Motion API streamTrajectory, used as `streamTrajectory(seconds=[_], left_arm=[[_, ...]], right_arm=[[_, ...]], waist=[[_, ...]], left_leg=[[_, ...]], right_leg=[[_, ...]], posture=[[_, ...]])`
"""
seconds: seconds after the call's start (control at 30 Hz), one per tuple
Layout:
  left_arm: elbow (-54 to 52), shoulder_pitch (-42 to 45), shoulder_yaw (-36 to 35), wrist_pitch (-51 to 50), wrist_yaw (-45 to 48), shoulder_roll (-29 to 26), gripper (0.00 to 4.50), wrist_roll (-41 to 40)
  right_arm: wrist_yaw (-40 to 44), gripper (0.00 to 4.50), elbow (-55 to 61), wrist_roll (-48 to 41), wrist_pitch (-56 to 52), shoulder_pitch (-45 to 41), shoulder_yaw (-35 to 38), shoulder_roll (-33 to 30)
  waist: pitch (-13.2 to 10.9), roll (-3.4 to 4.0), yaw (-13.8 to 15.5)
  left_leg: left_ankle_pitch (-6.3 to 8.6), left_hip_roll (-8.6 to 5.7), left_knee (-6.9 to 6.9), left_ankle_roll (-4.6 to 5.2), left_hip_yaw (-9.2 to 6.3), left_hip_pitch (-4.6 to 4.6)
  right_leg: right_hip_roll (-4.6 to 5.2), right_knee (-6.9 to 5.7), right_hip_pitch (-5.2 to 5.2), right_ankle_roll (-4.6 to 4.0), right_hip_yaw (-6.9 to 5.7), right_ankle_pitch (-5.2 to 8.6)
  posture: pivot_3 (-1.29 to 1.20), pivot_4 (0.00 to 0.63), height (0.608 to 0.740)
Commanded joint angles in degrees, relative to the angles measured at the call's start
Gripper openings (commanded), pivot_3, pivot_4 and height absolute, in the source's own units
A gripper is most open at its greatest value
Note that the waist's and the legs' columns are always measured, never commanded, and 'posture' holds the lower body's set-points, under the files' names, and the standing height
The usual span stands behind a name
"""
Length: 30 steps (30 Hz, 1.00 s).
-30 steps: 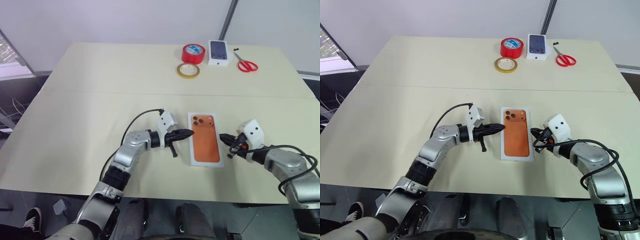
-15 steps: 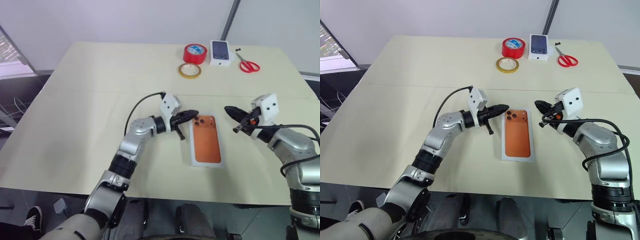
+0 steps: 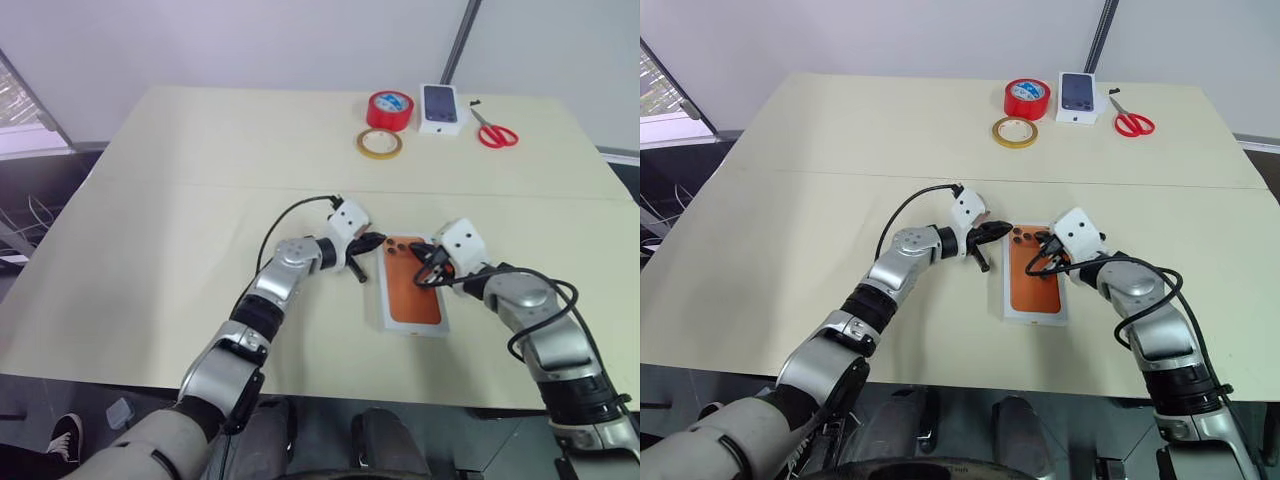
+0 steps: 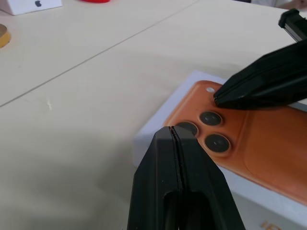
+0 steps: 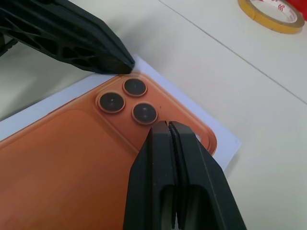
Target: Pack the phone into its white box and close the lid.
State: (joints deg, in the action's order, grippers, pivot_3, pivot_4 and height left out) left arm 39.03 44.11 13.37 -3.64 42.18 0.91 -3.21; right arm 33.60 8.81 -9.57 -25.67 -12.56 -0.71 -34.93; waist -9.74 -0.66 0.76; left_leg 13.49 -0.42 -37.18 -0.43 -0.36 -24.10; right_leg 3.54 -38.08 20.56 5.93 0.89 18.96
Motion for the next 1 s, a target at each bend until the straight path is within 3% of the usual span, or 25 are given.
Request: streamTrajectory(seconds=[0.03, 0.13, 0.17, 0.23, 0.33, 0.5, 0.53, 0.63, 0.73, 0.9, 1.0], left_arm=[[-3.2, -2.6, 0.9, -1.3, 2.9, -0.3, 0.00, -0.6], [-7.9, -5.1, 0.7, -1.6, 5.5, -1.4, 0.00, -2.0], [-10.2, -5.8, -0.5, -4.0, 7.4, -1.7, 0.00, -4.6], [-17.4, -7.3, -3.0, -9.1, 11.3, -3.5, 0.53, -10.2], [-27.0, -8.6, -6.3, -15.0, 12.2, -6.9, 1.82, -15.5], [-38.4, -13.6, -12.7, -19.3, 17.0, -23.0, 4.27, -18.8], [-40.0, -14.8, -14.0, -20.0, 17.8, -26.0, 4.47, -19.6], [-43.9, -19.0, -18.2, -19.3, 16.2, -33.5, 4.47, -18.5], [-45.0, -21.9, -20.4, -20.9, 16.2, -36.6, 4.47, -20.3], [-46.3, -31.5, -26.4, -19.6, 15.8, -40.8, 4.47, -21.5], [-46.6, -33.7, -28.1, -18.1, 14.7, -41.9, 4.47, -20.8]], right_arm=[[2.9, 0.07, 0.3, -1.1, -1.4, 2.8, 1.3, -2.1], [5.6, 0.07, 3.2, -4.7, -1.4, 5.4, 4.9, -2.9], [7.3, 0.07, 4.6, -9.5, -4.0, 5.7, 7.3, -2.2], [8.7, 0.59, 7.6, -19.6, -9.9, 4.5, 12.3, -0.3], [10.0, 1.89, 11.3, -23.2, -10.8, 3.0, 13.2, -0.5], [14.4, 4.36, 9.4, -21.3, -8.1, 3.3, 13.2, -5.8], [15.4, 4.49, 8.7, -20.3, -6.6, 3.7, 13.1, -7.1], [17.8, 4.49, 8.1, -18.8, -2.8, 3.8, 13.9, -10.2], [20.3, 4.49, 6.6, -20.1, -1.5, 4.1, 15.6, -11.2], [22.6, 4.49, -0.4, -11.9, 13.5, 8.6, 17.4, -13.2], [23.9, 4.49, -4.7, -13.0, 13.9, 8.4, 17.8, -13.0]], waist=[[0.0, 0.00, 0.0], [0.0, -0.01, 0.1], [0.0, -0.01, 0.0], [-0.1, 0.00, -0.2], [-0.1, 0.12, -1.0], [-0.1, 0.17, -1.8], [-0.1, 0.19, -1.8], [-0.2, 0.18, -1.4], [-0.2, 0.15, -0.5], [-0.2, 0.15, -0.2], [-0.2, 0.16, -0.1]], left_leg=[[0.00, 0.00, 0.00, 0.00, -0.01, 0.00], [0.00, -0.01, 0.00, 0.00, -0.02, 0.00], [0.01, -0.01, 0.00, 0.00, -0.02, -0.01], [0.00, 0.01, 0.02, 0.00, -0.03, -0.02], [0.00, 0.09, 0.03, 0.00, -0.02, -0.17], [0.00, 0.13, 0.12, -0.01, -0.03, -0.21], [0.00, 0.13, 0.14, -0.01, -0.02, -0.21], [0.00, 0.13, 0.15, -0.01, 0.02, -0.23], [0.00, 0.10, 0.04, -0.01, -0.01, -0.24], [0.03, 0.08, 0.17, 0.00, 0.04, -0.24], [0.00, 0.10, 0.13, -0.04, 0.03, -0.25]], right_leg=[[0.01, 0.00, -0.01, 0.00, 0.01, 0.00], [0.04, 0.02, -0.03, 0.00, 0.01, 0.00], [0.05, 0.02, -0.03, 0.00, 0.02, 0.00], [0.10, 0.02, -0.02, 0.00, 0.03, 0.00], [0.09, -0.07, 0.21, -0.02, 0.08, -0.01], [0.02, -0.07, 0.33, -0.02, 0.10, 0.00], [0.02, -0.06, 0.34, -0.03, 0.11, 0.00], [0.06, -0.03, 0.36, -0.03, 0.11, 0.01], [0.16, -0.01, 0.28, -0.04, 0.06, 0.00], [0.27, 0.11, 0.32, -0.05, 0.10, 0.00], [0.27, -0.01, 0.37, -0.10, 0.08, -0.02]], posture=[[0.00, 0.150, 0.740], [0.00, 0.150, 0.740], [0.00, 0.150, 0.740], [0.00, 0.150, 0.740], [0.00, 0.150, 0.740], [0.00, 0.150, 0.740], [0.00, 0.150, 0.740], [0.00, 0.150, 0.740], [0.00, 0.150, 0.740], [0.00, 0.150, 0.740], [0.00, 0.150, 0.740]])
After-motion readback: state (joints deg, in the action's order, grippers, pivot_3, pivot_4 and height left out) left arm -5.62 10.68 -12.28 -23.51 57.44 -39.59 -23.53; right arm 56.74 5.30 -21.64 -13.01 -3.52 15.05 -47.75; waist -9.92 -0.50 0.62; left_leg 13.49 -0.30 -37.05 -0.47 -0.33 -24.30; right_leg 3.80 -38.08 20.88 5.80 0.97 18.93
